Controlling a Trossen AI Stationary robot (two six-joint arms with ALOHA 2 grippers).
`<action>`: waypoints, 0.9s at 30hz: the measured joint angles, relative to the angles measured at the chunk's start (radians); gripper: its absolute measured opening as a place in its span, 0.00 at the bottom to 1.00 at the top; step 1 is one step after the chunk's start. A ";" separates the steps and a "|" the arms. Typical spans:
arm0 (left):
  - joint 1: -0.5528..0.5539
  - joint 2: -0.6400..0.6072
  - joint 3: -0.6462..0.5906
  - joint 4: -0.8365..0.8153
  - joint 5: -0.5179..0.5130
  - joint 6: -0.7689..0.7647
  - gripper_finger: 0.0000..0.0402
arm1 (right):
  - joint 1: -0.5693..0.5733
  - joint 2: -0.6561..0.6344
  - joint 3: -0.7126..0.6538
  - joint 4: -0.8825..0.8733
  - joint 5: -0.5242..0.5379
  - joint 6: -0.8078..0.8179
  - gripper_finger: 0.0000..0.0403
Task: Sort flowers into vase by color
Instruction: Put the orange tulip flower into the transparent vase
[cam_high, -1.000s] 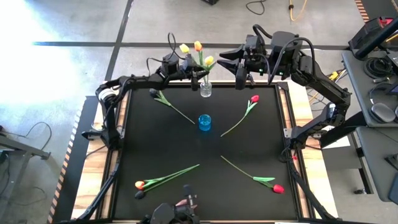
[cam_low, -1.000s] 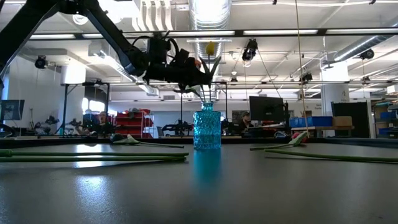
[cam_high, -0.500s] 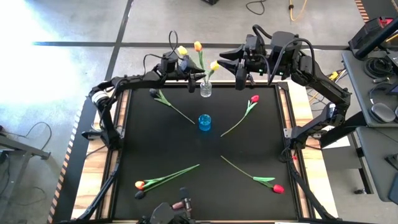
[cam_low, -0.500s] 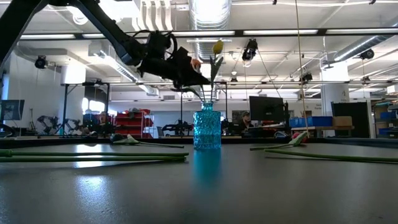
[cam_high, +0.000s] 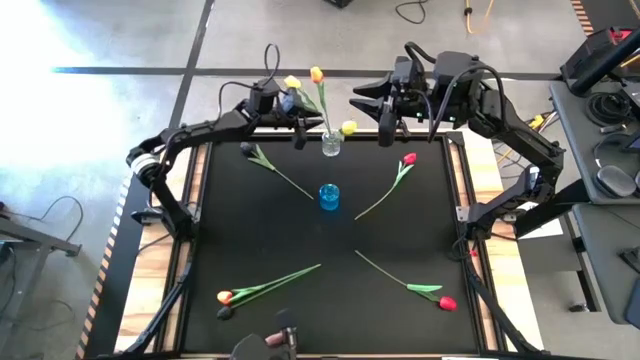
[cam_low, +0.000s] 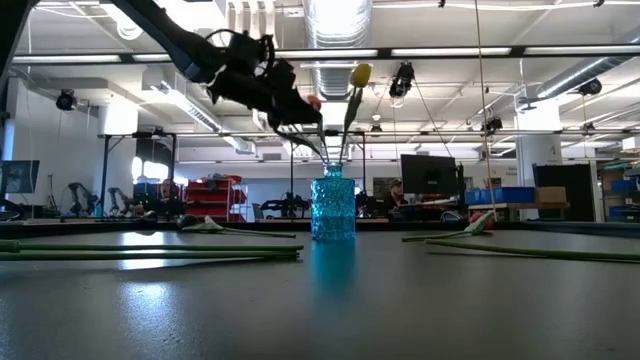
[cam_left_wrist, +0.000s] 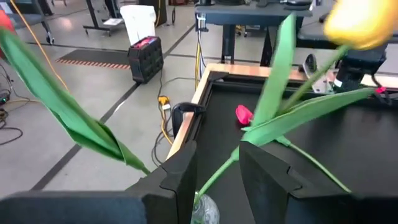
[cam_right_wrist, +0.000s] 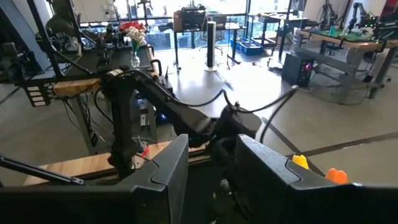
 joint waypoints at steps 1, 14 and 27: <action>0.000 -0.011 0.000 -0.013 0.000 0.000 0.26 | 0.000 0.000 0.000 0.000 0.000 -0.001 0.32; -0.006 -0.220 -0.054 -0.165 0.008 -0.052 0.22 | 0.000 0.002 0.000 -0.066 -0.001 -0.021 0.32; -0.117 -0.729 -0.573 0.148 -0.122 -0.400 0.01 | 0.014 0.080 -0.002 -0.206 -0.121 -0.067 0.29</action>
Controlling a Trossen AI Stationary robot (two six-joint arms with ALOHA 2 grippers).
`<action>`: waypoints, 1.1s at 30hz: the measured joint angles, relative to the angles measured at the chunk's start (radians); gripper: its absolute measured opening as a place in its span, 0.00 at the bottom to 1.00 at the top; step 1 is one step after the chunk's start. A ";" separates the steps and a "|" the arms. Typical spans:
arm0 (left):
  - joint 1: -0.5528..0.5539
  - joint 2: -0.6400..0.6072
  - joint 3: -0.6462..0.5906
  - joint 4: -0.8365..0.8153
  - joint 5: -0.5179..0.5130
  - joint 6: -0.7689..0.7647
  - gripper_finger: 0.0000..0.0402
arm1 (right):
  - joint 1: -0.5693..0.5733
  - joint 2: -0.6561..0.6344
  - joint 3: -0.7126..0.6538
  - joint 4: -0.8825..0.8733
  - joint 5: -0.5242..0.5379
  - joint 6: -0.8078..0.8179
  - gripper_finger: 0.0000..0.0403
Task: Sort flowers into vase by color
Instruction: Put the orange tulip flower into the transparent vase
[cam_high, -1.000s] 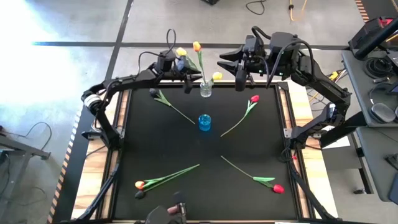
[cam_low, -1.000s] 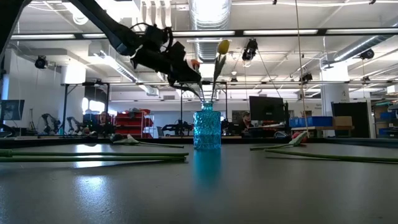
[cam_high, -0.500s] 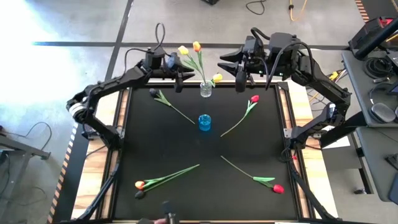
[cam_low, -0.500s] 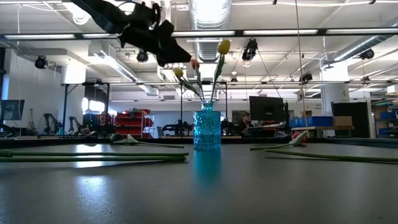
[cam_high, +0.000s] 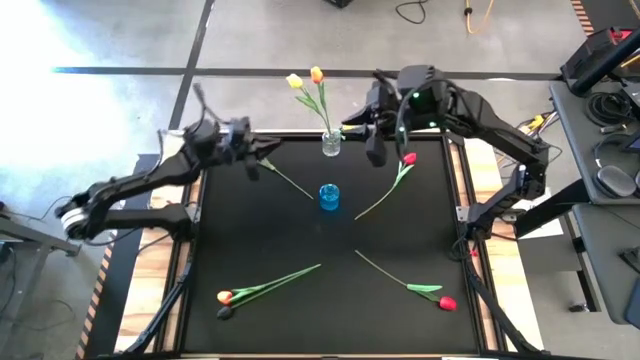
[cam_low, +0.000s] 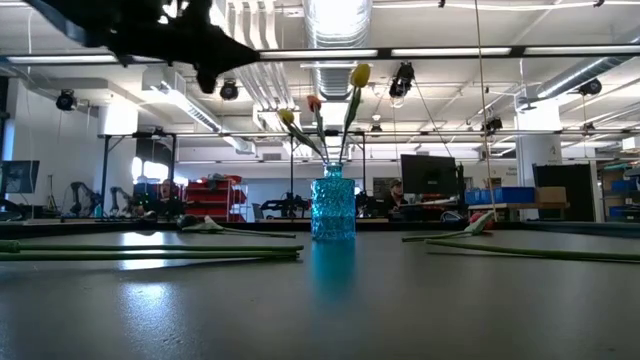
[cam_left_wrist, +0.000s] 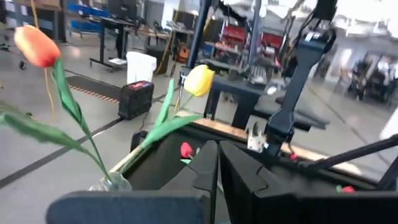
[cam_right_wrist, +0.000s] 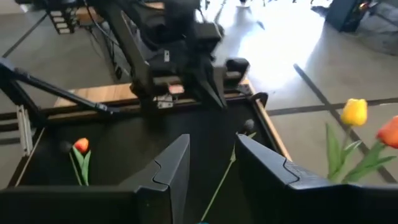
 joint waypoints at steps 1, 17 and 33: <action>-0.016 -0.045 -0.026 -0.001 -0.021 -0.013 0.01 | 0.008 0.007 0.000 0.000 0.000 -0.009 0.28; -0.085 -0.592 -0.201 -0.274 -0.095 -0.059 0.00 | 0.365 0.224 0.000 0.005 0.150 0.129 0.21; -0.085 -0.759 -0.199 -0.420 -0.094 -0.055 0.00 | 0.488 0.580 0.073 0.138 0.150 0.211 0.26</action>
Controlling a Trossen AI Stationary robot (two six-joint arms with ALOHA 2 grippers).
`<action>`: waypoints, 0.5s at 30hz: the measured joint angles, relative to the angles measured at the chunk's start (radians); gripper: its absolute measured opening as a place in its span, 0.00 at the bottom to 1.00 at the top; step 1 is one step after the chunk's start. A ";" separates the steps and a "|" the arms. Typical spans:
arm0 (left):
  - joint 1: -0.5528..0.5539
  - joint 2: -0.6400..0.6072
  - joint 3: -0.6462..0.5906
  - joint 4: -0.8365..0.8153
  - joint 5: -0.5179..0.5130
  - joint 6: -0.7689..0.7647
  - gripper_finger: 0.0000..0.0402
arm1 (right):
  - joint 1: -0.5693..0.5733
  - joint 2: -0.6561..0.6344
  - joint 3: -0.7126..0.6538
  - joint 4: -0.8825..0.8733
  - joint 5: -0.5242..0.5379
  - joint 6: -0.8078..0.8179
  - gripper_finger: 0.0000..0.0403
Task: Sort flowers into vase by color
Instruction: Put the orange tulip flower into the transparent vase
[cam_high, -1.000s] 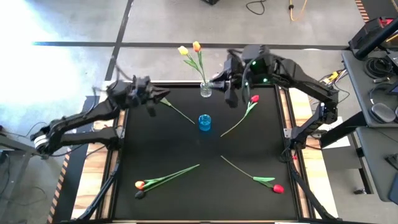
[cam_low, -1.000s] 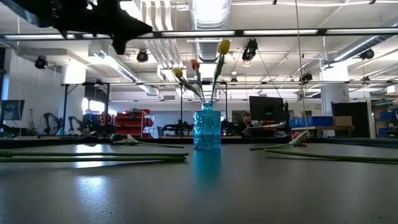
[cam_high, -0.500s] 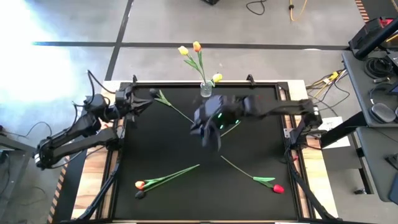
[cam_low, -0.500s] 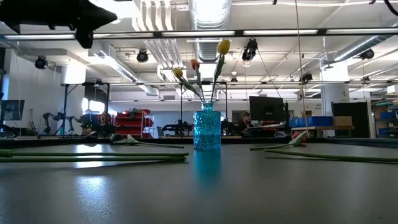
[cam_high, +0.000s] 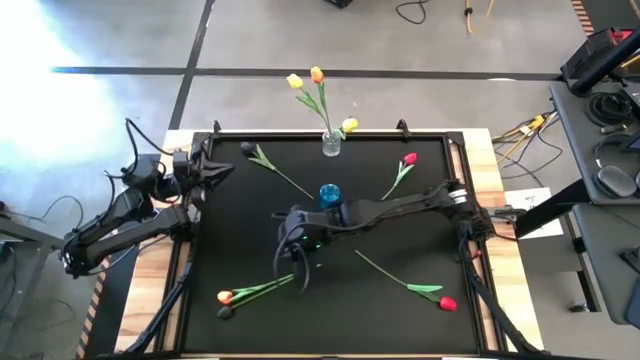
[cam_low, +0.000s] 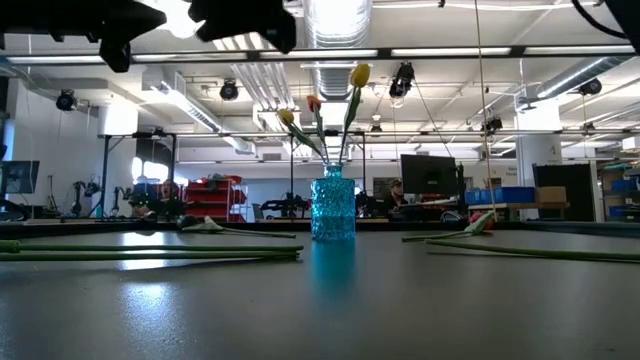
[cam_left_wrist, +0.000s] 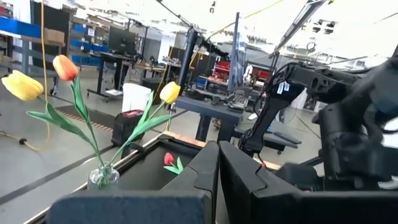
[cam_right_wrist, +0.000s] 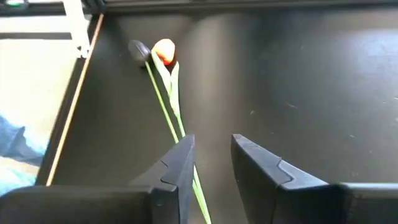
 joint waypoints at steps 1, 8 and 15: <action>0.000 -0.001 0.000 -0.010 0.000 0.000 0.00 | 0.000 0.023 0.021 0.002 -0.001 -0.001 0.27; 0.000 -0.002 -0.006 -0.045 0.000 0.006 0.00 | 0.003 0.225 0.221 -0.009 -0.043 0.004 0.38; 0.000 -0.003 -0.006 -0.041 0.000 0.011 0.00 | 0.003 0.344 0.279 0.028 -0.135 0.046 0.40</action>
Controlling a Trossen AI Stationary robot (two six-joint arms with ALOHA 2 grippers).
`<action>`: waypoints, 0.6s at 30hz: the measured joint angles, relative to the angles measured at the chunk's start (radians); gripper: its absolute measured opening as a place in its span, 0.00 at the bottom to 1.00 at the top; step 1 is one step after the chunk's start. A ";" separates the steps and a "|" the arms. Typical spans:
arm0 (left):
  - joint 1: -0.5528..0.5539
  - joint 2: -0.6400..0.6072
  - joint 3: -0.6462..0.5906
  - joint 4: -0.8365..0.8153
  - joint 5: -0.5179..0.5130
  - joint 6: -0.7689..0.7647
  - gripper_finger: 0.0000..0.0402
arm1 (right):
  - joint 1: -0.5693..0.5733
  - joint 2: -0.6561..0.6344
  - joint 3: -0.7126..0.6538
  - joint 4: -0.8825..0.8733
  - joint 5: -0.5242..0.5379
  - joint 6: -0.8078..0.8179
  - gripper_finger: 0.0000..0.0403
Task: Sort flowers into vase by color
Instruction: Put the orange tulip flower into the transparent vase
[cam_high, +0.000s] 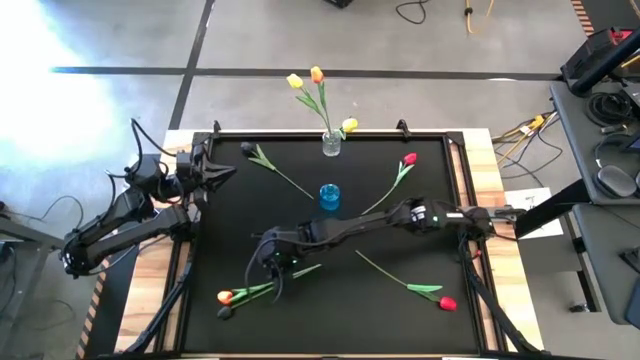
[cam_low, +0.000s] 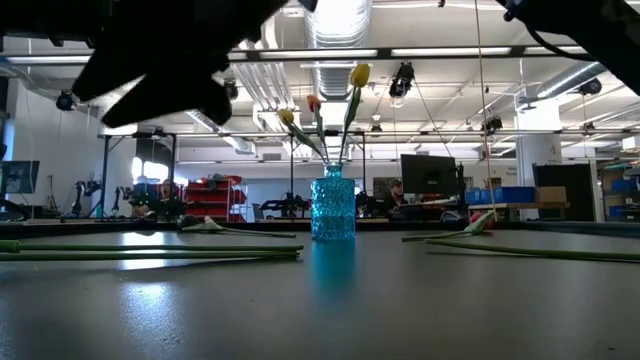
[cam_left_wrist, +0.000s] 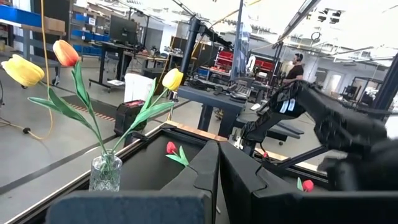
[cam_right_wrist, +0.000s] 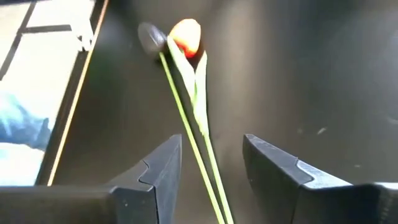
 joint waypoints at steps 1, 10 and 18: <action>0.000 0.000 0.000 0.000 0.000 0.000 0.00 | 0.002 0.009 0.000 -0.005 -0.001 -0.001 0.39; 0.000 0.001 0.000 -0.012 0.000 0.018 0.00 | 0.016 0.092 0.000 -0.004 -0.033 -0.030 0.33; 0.000 0.001 0.000 -0.049 0.000 0.019 0.00 | 0.016 0.104 -0.007 0.002 -0.024 -0.048 0.28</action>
